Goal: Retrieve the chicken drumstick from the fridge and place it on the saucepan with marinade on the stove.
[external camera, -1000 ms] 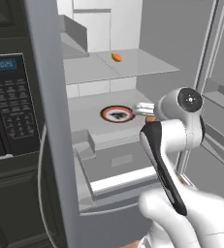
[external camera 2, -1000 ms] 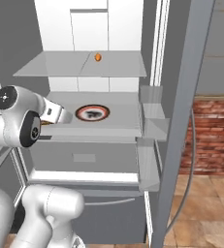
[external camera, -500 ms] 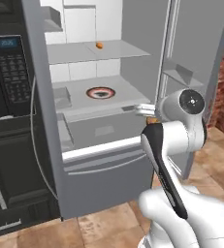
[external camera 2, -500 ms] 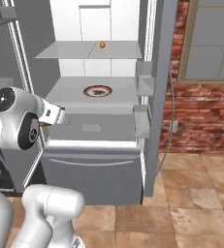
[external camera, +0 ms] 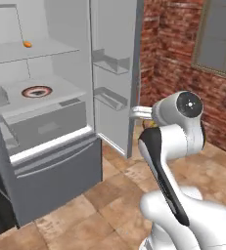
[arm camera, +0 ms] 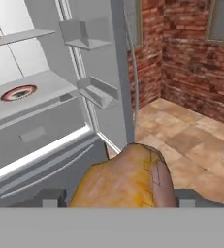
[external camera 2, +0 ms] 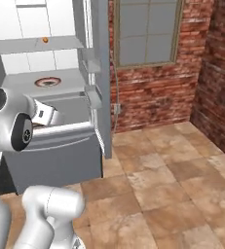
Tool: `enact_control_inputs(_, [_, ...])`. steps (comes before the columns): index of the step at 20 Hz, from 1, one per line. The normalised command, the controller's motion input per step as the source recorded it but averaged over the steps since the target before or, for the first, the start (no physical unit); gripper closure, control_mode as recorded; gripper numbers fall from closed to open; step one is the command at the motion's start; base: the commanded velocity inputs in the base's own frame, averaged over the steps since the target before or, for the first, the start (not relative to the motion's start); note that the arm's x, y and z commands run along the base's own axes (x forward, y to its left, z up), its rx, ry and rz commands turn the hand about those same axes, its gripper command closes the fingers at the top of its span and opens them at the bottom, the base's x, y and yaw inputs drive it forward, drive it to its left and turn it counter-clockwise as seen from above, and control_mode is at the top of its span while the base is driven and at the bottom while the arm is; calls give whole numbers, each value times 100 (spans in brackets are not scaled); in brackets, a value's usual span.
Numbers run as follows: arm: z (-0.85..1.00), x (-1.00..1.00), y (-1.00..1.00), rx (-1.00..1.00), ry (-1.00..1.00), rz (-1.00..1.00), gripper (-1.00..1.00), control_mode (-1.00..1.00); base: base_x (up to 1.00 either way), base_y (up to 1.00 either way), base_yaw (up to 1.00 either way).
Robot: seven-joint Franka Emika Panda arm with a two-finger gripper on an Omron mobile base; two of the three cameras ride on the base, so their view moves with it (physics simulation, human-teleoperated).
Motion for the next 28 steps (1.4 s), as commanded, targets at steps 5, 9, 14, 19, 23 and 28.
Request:
enact_control_inputs(5, [0,0,0,0,0,0,100,100,-4,-2,-99])
enact_control_inputs(9, [0,0,0,0,0,0,100,100,0,0,-100])
enact_control_inputs(14, [0,0,0,0,0,0,100,100,0,0,-100])
enact_control_inputs(19, [0,0,0,0,0,0,100,100,0,0,-100])
enact_control_inputs(23, [0,0,0,0,0,0,100,100,0,0,-100])
enact_control_inputs(28, [0,0,0,0,0,0,100,100,0,0,-100])
